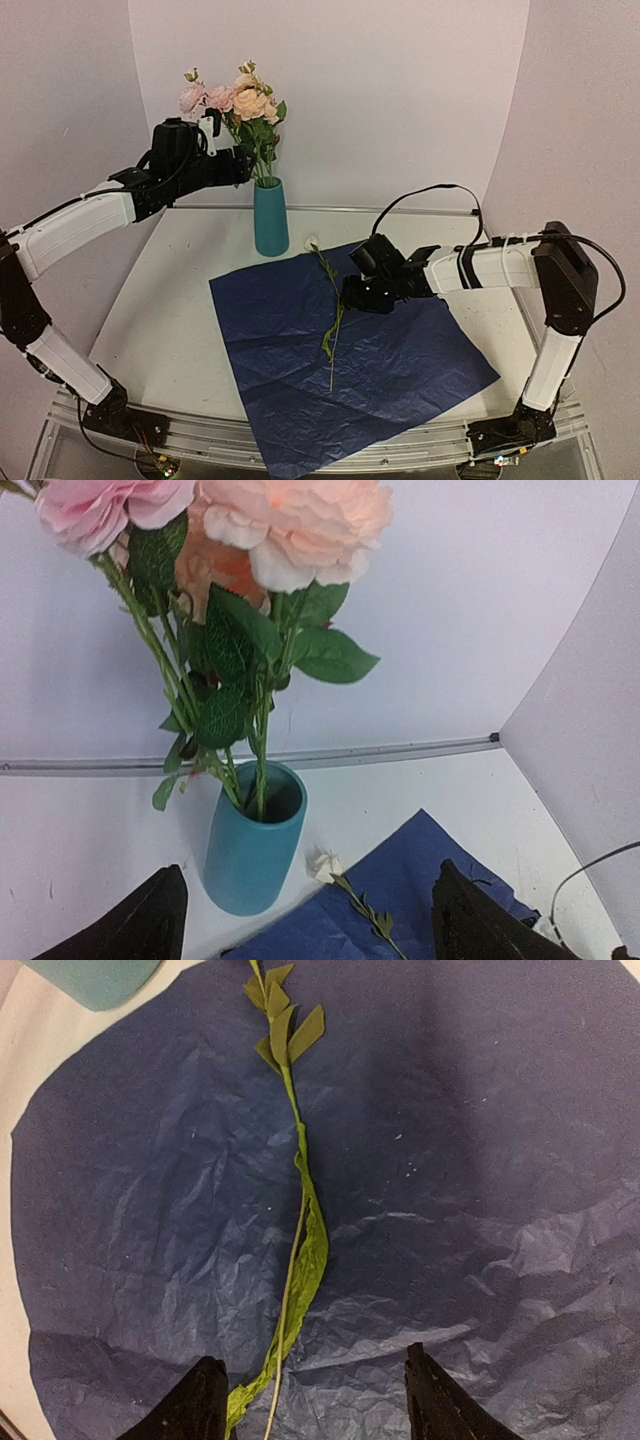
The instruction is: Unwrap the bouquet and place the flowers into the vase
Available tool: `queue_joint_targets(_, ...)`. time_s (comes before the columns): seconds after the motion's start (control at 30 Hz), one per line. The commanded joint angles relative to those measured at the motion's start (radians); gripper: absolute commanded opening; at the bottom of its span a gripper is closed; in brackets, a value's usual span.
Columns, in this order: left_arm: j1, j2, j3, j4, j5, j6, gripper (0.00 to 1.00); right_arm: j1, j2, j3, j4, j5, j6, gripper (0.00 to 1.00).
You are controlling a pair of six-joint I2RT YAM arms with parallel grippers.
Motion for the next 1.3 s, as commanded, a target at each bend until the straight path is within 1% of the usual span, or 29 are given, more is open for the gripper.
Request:
queue_joint_targets(0.0,0.005,-0.098,-0.073,-0.042,0.084,-0.087,0.86,0.017,0.066,0.083,-0.085,0.032,0.026,0.61)
queue_joint_targets(0.1,0.005,-0.138,-0.123,-0.048,0.126,-0.127,0.86,0.025,0.104,0.115,-0.087,0.031,0.025,0.6)
queue_joint_targets(0.2,0.005,-0.156,-0.159,-0.056,0.172,-0.147,0.86,0.035,0.154,0.161,-0.144,0.04,0.034,0.57)
queue_joint_targets(0.37,0.005,-0.153,-0.177,-0.076,0.178,-0.15,0.87,0.056,0.24,0.243,-0.25,0.104,0.061,0.53)
queue_joint_targets(0.47,0.005,-0.145,-0.175,-0.082,0.185,-0.15,0.87,0.058,0.266,0.253,-0.264,0.11,0.071,0.51)
queue_joint_targets(0.53,0.005,-0.14,-0.172,-0.084,0.189,-0.15,0.87,0.058,0.284,0.257,-0.265,0.103,0.071,0.47)
queue_joint_targets(0.67,0.005,-0.122,-0.163,-0.087,0.199,-0.147,0.87,0.058,0.319,0.277,-0.267,0.062,0.06,0.34)
queue_joint_targets(0.7,0.005,-0.116,-0.156,-0.089,0.204,-0.147,0.87,0.059,0.325,0.283,-0.267,0.048,0.056,0.28)
queue_joint_targets(0.77,0.005,-0.105,-0.147,-0.091,0.218,-0.15,0.87,0.059,0.328,0.29,-0.267,0.032,0.046,0.09)
queue_joint_targets(0.8,0.005,-0.099,-0.144,-0.092,0.225,-0.155,0.87,0.059,0.323,0.29,-0.267,0.03,0.045,0.02)
queue_joint_targets(0.83,0.005,-0.094,-0.143,-0.093,0.232,-0.16,0.87,0.06,0.313,0.287,-0.267,0.032,0.045,0.0)
queue_joint_targets(0.97,0.005,-0.071,-0.146,-0.093,0.266,-0.192,0.87,0.06,0.251,0.266,-0.262,0.063,0.041,0.0)
queue_joint_targets(1.1,0.005,-0.04,-0.151,-0.093,0.33,-0.244,0.87,0.059,0.163,0.236,-0.262,0.106,0.052,0.0)
queue_joint_targets(1.2,0.003,-0.006,-0.148,-0.089,0.41,-0.3,0.88,0.059,0.09,0.192,-0.228,0.113,0.045,0.0)
queue_joint_targets(1.27,-0.006,0.026,-0.137,-0.082,0.475,-0.331,0.88,0.059,0.044,0.146,-0.173,0.094,0.025,0.0)
